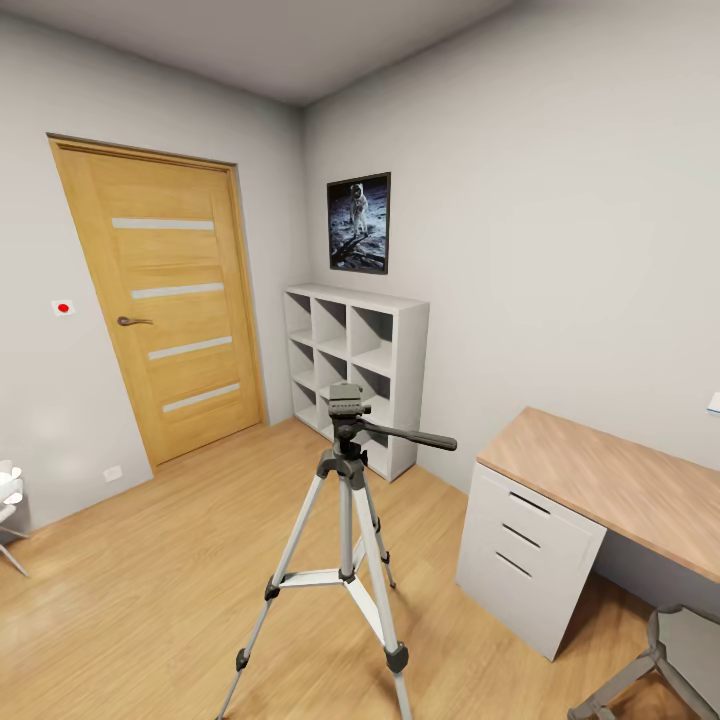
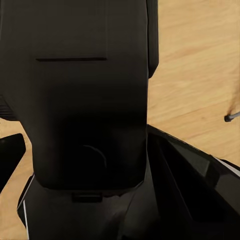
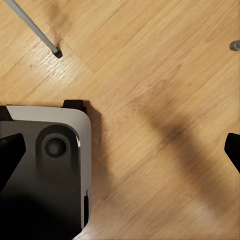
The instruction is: Attach the digital camera to the camera tripod in the bedroom.
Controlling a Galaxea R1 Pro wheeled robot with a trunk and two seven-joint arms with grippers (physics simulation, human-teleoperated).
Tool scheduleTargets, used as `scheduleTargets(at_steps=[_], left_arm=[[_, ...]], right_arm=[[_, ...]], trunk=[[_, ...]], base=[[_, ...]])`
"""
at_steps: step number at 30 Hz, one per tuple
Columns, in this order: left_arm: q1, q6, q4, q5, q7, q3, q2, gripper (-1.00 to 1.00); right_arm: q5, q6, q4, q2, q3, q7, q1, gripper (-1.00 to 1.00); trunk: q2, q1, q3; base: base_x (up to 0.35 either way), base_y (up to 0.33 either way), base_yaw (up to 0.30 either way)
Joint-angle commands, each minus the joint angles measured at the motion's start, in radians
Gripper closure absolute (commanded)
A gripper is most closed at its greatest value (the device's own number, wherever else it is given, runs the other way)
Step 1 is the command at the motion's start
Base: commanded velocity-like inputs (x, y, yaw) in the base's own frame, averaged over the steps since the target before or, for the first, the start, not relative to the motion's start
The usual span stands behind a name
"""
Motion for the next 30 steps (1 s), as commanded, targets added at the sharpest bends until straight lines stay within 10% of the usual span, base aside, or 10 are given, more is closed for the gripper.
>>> scheduleTargets(at_steps=[1, 30], left_arm=[[-0.001, -0.004, 0.002, 0.008, -0.004, -0.007, 0.0, 1.0], [-0.001, -0.001, 0.003, 0.013, -0.005, -0.007, 0.007, 1.0]], right_arm=[[0.01, -0.005, 0.003, 0.0, -0.009, 0.002, -0.001, -1.0], [0.011, -0.004, 0.003, -0.002, -0.008, 0.004, -0.001, -1.0]], trunk=[[-0.001, 0.0, 0.0], [-0.001, 0.0, -0.039]], base=[[0.0, 0.0, 0.0], [0.0, 0.0, 0.0]])
